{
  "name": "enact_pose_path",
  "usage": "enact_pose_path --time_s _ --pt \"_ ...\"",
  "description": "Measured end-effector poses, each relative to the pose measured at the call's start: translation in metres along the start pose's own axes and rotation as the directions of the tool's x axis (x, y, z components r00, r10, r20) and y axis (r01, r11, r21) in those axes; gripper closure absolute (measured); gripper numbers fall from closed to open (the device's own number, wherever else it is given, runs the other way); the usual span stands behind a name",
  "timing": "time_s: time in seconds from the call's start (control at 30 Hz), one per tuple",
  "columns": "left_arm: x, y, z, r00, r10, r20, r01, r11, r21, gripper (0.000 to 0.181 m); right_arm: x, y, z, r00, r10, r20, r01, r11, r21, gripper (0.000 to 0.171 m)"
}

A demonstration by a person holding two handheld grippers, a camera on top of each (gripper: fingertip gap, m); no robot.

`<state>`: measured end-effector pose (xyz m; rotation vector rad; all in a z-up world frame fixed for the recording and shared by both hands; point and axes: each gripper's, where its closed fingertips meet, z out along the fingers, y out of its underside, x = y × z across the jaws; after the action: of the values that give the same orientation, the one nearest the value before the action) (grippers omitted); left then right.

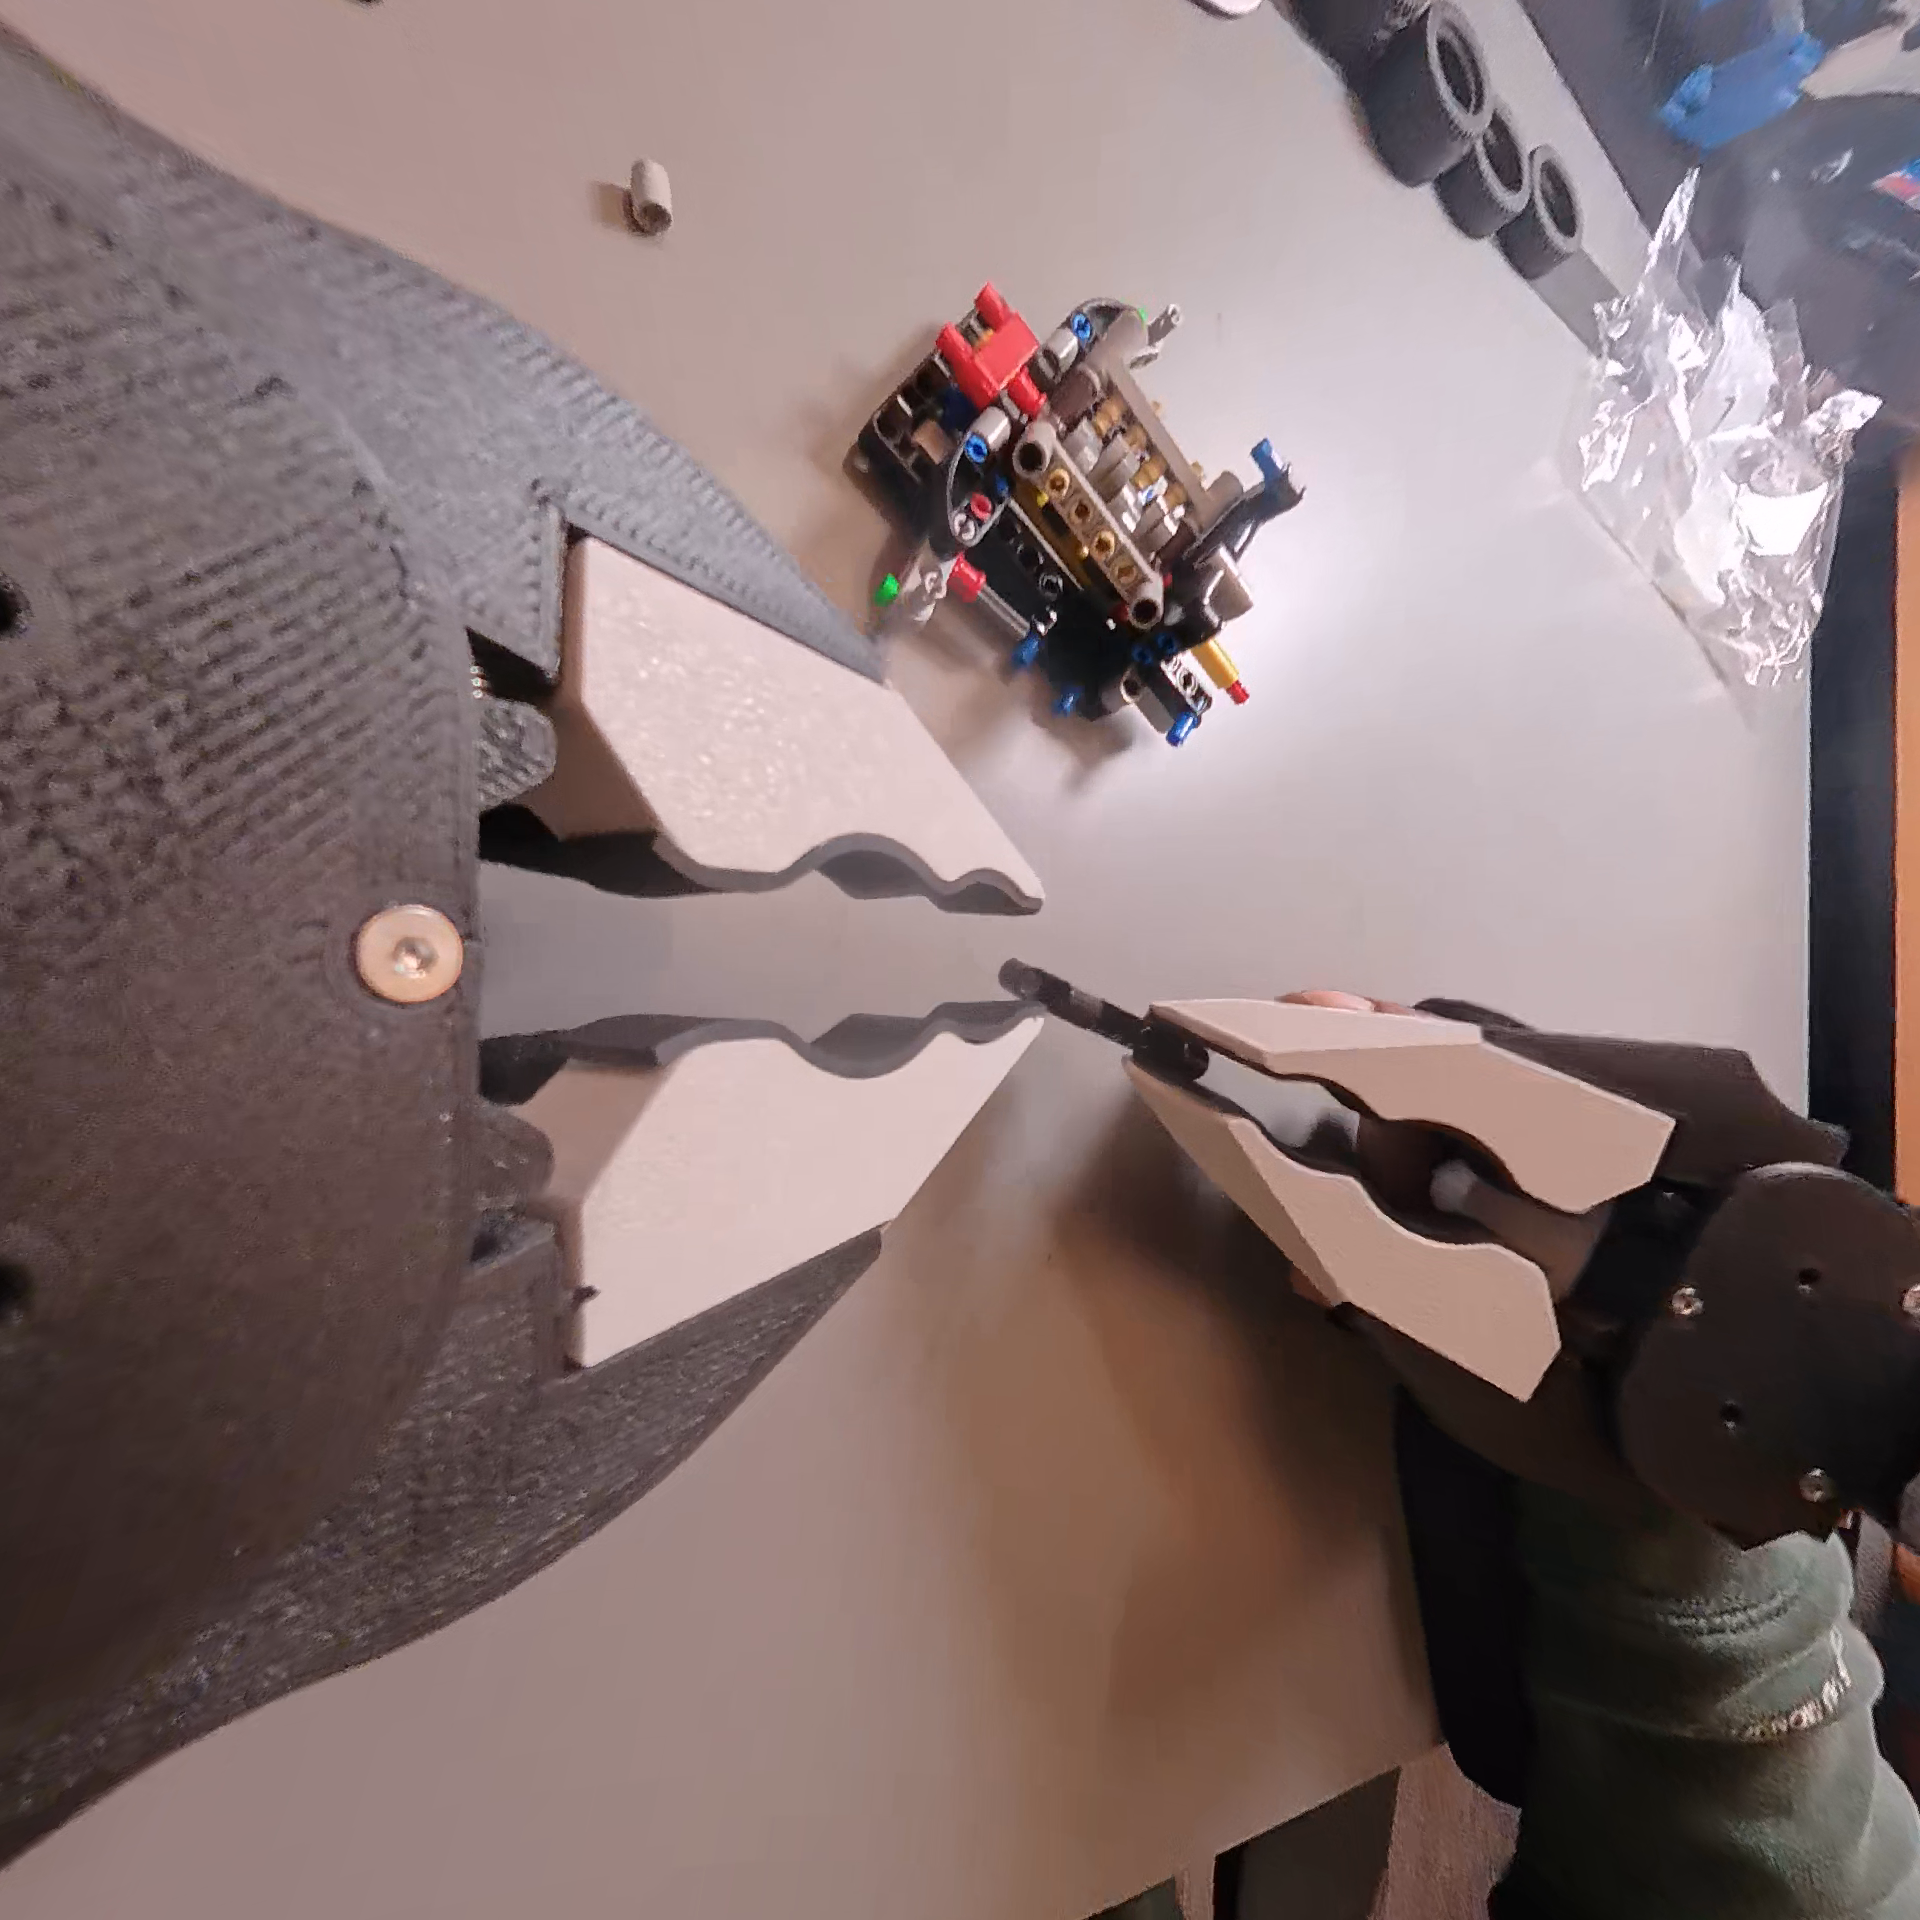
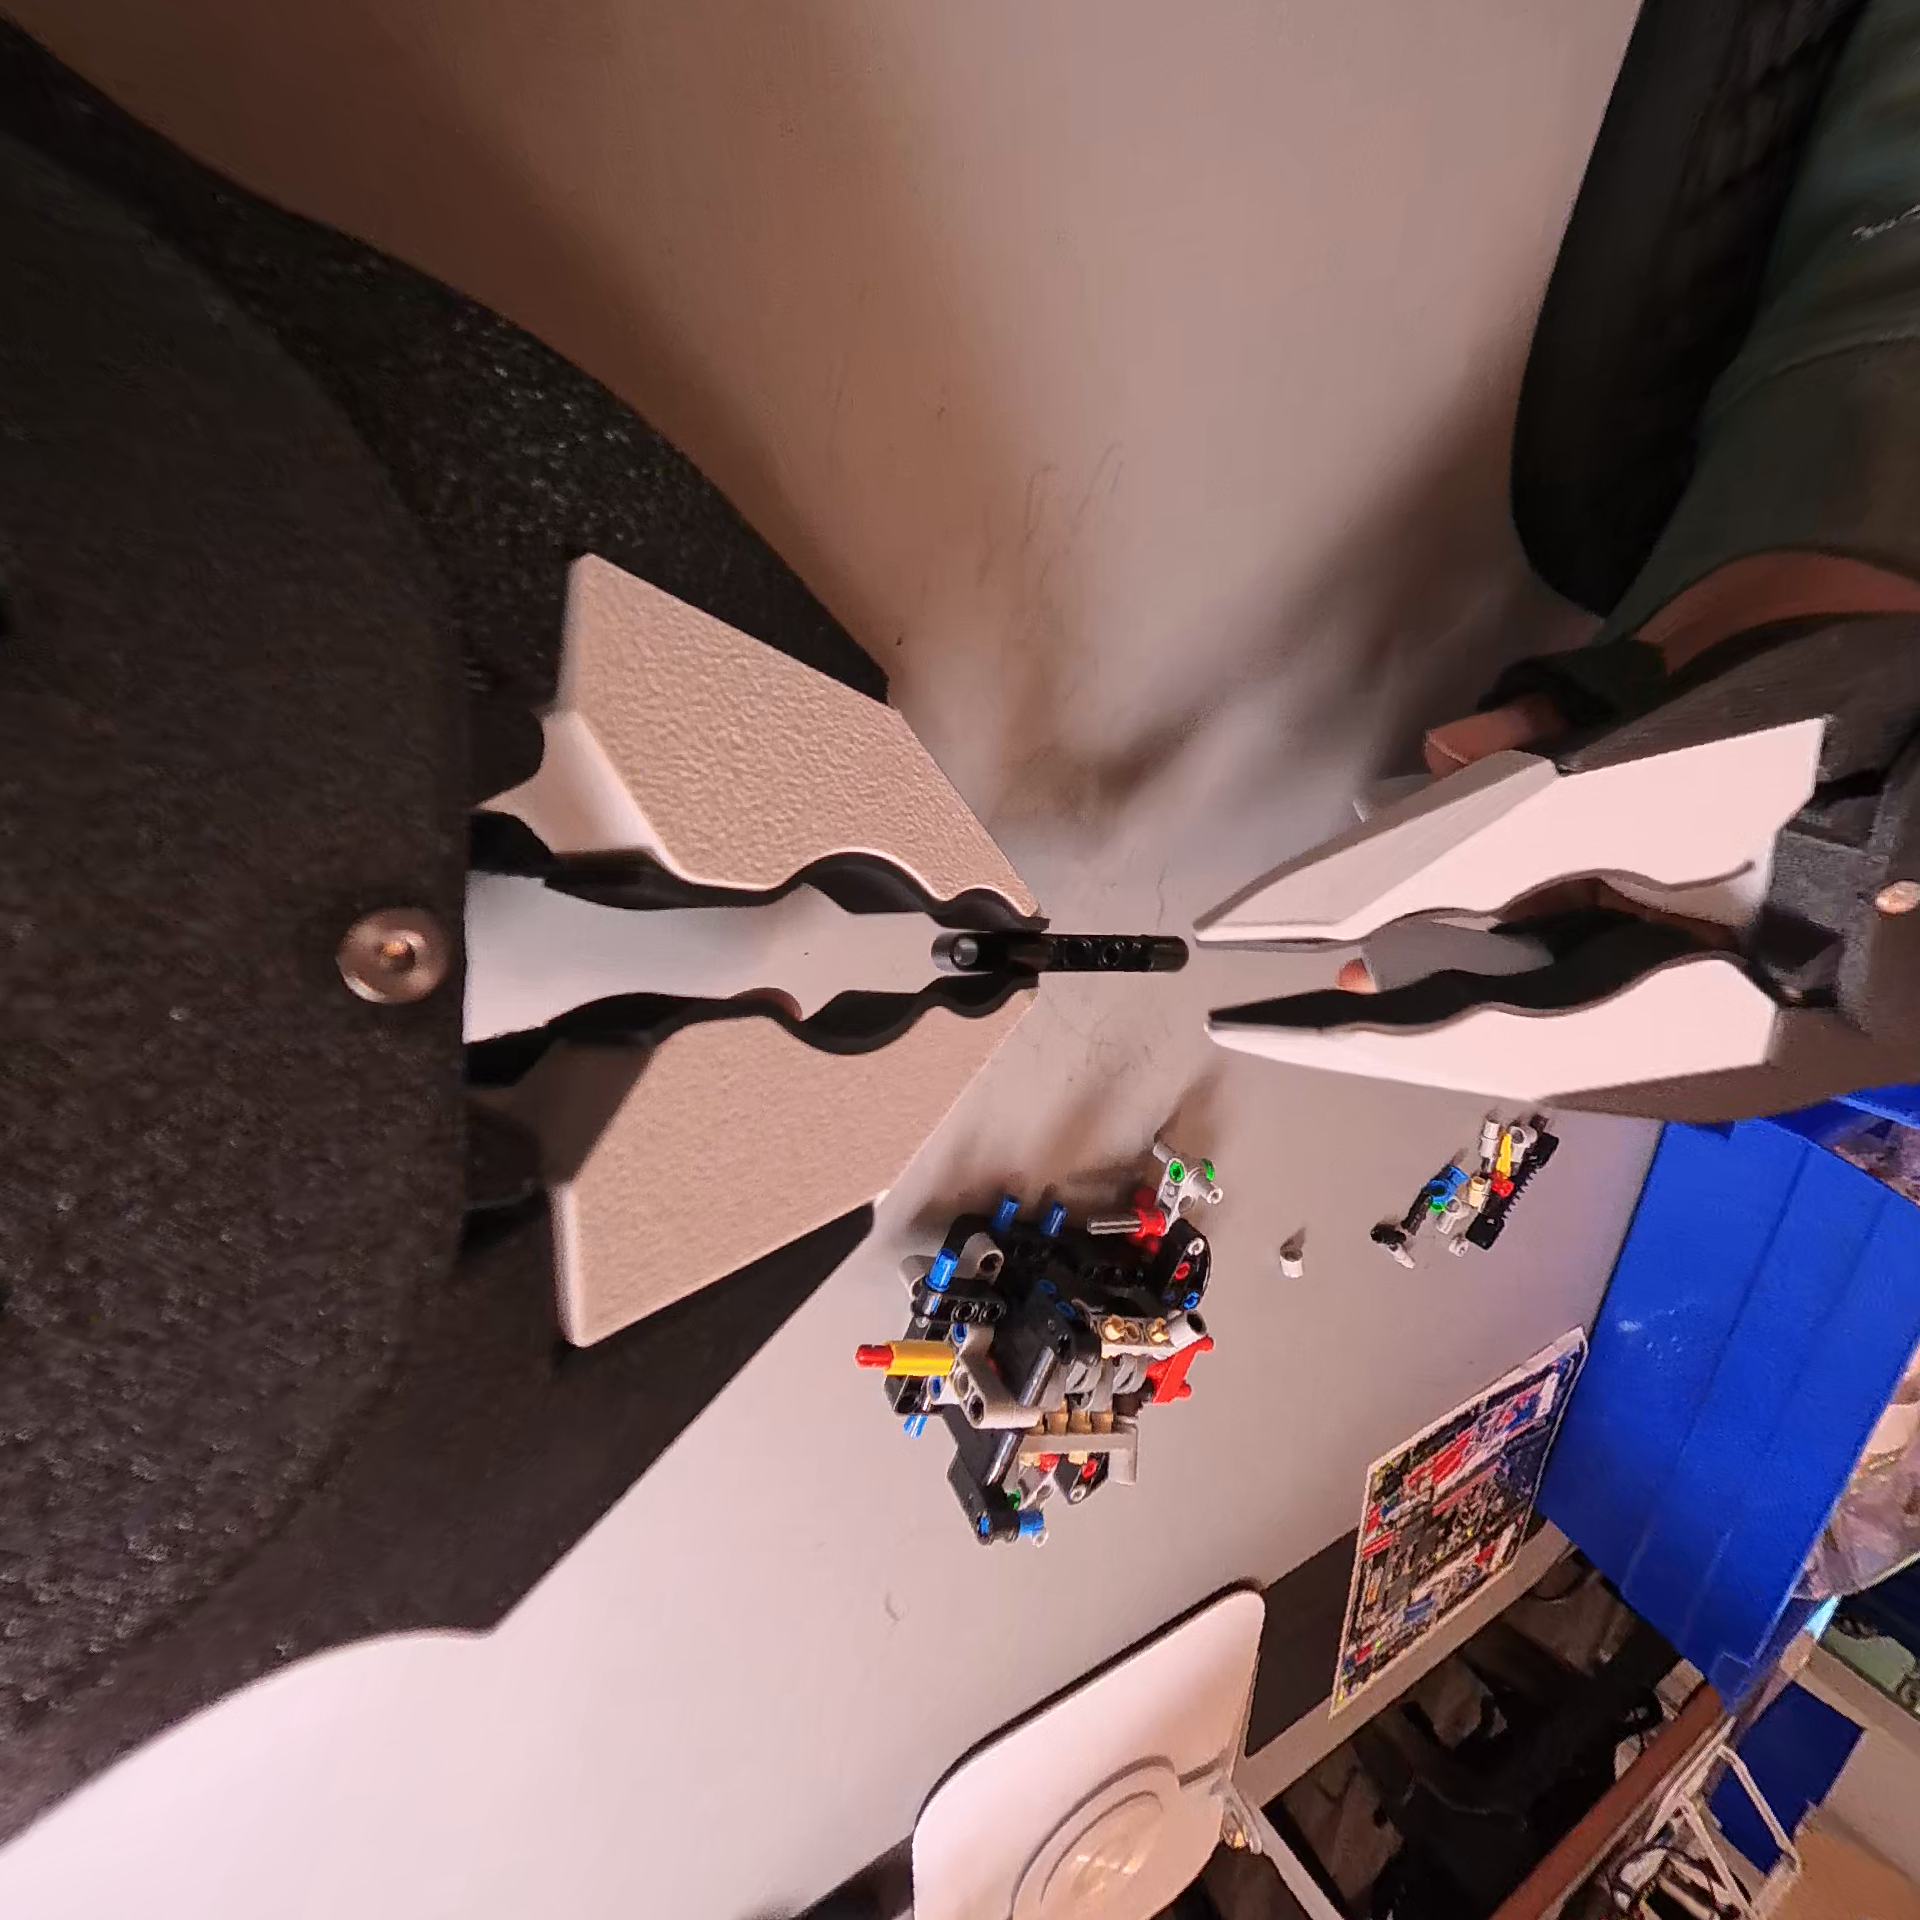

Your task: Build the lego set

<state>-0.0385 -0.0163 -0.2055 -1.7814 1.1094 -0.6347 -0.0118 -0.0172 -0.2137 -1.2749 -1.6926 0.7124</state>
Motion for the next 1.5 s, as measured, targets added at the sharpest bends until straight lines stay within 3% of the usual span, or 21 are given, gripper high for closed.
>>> enact_pose_path --time_s 0.2,0.5,0.87,1.13,1.33,1.5 --pt "0.011 -0.001 0.003 0.998 0.031 -0.05 -0.031 1.0 0.006 0.171 -0.001 -0.013 -0.006 0.995 0.09 0.051 -0.094 0.992 0.08 0.165" --pt "0.024 0.004 0.006 0.99 0.114 -0.086 -0.117 0.993 -0.031 0.175 -0.01 -0.017 -0.004 0.988 0.101 0.117 -0.112 0.99 0.091 0.165" --pt "0.026 -0.021 -0.006 0.987 0.008 -0.159 0.011 0.992 0.123 0.176 0.003 -0.034 -0.014 0.965 0.218 0.144 -0.246 0.944 0.219 0.155" --pt "0.032 -0.013 0.0 0.978 -0.022 -0.207 0.041 0.995 0.089 0.174 -0.011 -0.032 -0.014 0.951 0.21 0.227 -0.252 0.952 0.175 0.165" --pt "0.04 -0.008 0.005 0.978 0.05 -0.201 -0.039 0.998 0.056 0.16 -0.018 -0.023 -0.01 0.95 0.2 0.239 -0.228 0.969 0.096 0.165" --pt "0.046 0.0 0.011 0.973 0.086 -0.214 -0.088 0.996 0.002 0.176 -0.026 -0.03 -0.008 0.945 0.187 0.267 -0.223 0.968 0.113 0.165"
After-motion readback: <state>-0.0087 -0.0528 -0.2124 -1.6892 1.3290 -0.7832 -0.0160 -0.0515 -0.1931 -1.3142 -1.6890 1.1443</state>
